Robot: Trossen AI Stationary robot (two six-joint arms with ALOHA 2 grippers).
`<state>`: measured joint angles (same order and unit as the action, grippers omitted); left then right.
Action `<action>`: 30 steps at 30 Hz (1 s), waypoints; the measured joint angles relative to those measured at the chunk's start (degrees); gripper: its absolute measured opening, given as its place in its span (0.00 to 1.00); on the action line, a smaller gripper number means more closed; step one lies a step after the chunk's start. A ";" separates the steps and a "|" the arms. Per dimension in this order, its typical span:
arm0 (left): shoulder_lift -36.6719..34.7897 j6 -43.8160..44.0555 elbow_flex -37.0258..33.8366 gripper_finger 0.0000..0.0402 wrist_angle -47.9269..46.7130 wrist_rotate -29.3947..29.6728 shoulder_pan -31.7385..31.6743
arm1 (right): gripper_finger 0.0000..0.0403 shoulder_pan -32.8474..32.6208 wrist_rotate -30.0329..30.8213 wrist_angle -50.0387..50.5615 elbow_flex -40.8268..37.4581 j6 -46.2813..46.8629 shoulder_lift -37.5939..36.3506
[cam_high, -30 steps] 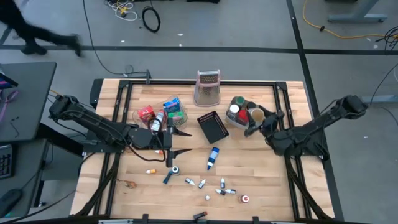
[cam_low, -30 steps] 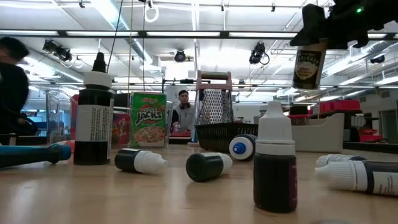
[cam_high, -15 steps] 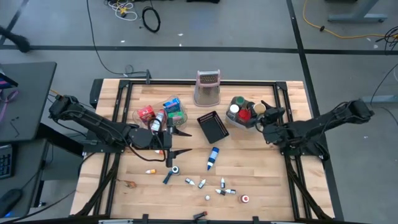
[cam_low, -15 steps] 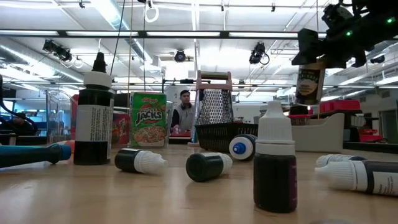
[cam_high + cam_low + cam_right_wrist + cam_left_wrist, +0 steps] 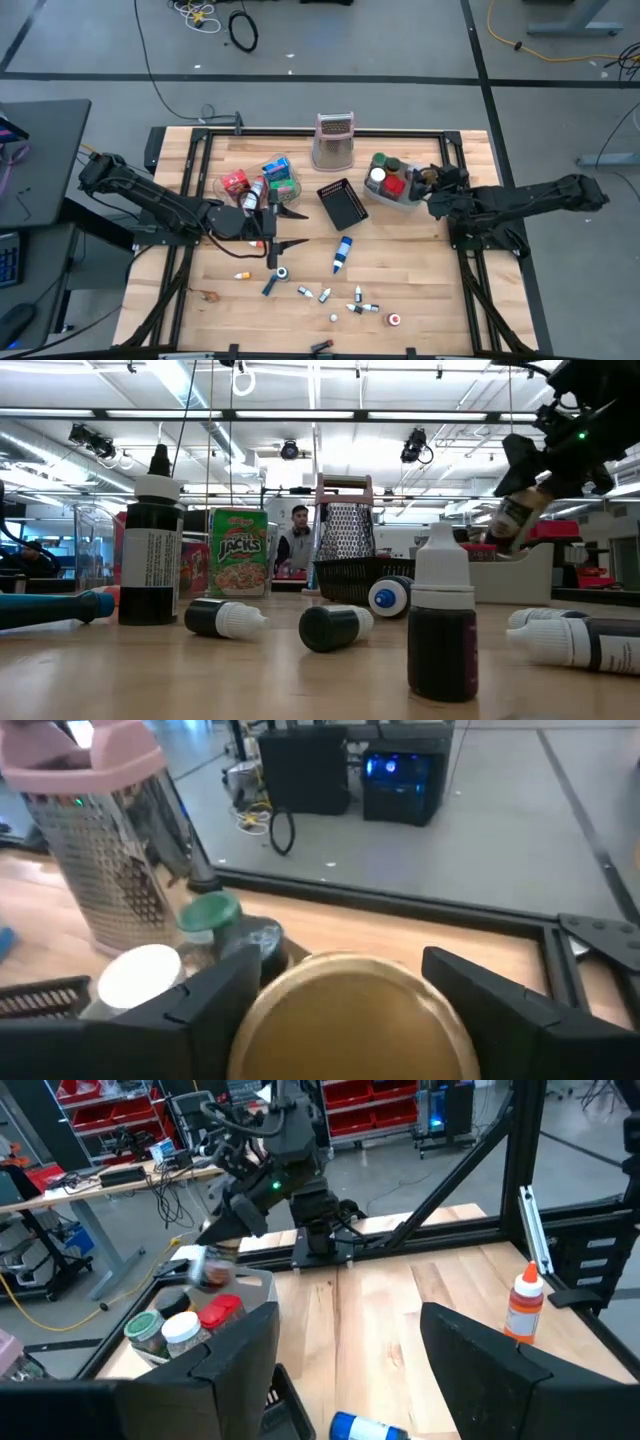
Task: Pick & Place Kitchen Items
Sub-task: Put the brown seasoning bottle into the gray bin
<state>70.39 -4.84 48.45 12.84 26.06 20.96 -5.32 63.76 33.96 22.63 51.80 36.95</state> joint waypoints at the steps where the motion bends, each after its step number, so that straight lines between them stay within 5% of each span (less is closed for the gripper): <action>1: 0.00 0.00 0.00 0.63 0.38 -0.01 -0.01 | 0.70 0.32 0.00 -0.34 0.01 0.00 -0.05; 19: 0.00 -0.03 0.00 0.63 1.62 0.01 0.01 | 0.69 8.42 -4.89 1.45 0.02 0.39 4.57; 30: 0.00 -0.07 0.00 0.63 1.56 0.01 0.01 | 0.69 13.54 -6.42 -16.44 -5.55 -4.32 13.09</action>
<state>70.39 -4.91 48.45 14.39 26.06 20.97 8.22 57.34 17.52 17.08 47.48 50.04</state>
